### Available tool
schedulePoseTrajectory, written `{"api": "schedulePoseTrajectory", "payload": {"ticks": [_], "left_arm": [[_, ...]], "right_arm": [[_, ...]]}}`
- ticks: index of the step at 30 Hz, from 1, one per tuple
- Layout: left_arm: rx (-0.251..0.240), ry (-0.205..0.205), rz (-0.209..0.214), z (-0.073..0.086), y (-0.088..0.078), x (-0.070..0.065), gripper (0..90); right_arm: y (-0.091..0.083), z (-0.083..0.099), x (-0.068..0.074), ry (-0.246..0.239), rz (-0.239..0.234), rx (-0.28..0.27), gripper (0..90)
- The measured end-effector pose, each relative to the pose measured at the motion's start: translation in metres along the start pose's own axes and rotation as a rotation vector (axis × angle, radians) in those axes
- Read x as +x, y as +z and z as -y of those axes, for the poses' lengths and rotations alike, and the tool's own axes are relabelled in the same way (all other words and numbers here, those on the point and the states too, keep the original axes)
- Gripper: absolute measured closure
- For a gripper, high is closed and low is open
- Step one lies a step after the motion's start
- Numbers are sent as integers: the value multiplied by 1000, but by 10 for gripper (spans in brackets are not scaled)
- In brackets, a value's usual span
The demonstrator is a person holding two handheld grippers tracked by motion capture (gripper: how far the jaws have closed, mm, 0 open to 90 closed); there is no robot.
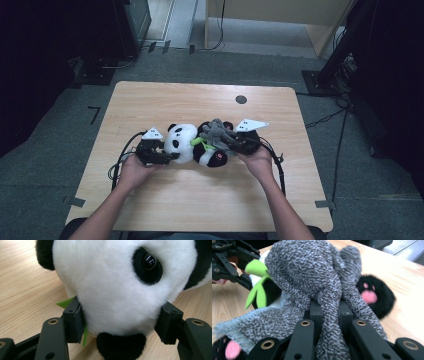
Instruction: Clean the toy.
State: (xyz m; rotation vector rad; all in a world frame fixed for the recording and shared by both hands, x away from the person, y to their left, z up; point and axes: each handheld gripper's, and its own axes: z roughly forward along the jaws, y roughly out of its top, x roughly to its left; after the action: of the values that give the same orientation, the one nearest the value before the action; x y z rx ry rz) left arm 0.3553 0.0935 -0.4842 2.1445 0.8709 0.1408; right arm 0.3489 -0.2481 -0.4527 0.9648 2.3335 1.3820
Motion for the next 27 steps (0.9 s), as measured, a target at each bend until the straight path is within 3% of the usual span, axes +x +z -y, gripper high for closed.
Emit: {"api": "schedulePoseTrajectory", "payload": {"ticks": [8, 11, 14, 17, 20, 22, 24, 27], "left_arm": [[-2, -17, 9, -1, 0, 1, 356], [0, -33, 18, -2, 0, 4, 356], [10, -36, 21, -4, 0, 5, 357], [15, -45, 18, -5, 0, 5, 356], [18, -43, 7, -7, 0, 4, 352], [17, -54, 16, -8, 0, 6, 353], [20, -61, 20, -8, -1, 7, 354], [17, -99, 17, -9, -1, 7, 356]], "right_arm": [[-11, 18, -9, 27, 22, 37, 803], [-13, 30, -20, 74, 48, 92, 803], [-13, 40, -26, 128, 79, 189, 804], [-13, 44, -30, 159, 90, 215, 803], [-13, 46, -33, 136, 127, 242, 803], [-12, 49, -36, 146, 138, 268, 803], [-15, 49, -39, 162, 141, 258, 802], [-26, 40, -35, 159, 151, 195, 802]]}}
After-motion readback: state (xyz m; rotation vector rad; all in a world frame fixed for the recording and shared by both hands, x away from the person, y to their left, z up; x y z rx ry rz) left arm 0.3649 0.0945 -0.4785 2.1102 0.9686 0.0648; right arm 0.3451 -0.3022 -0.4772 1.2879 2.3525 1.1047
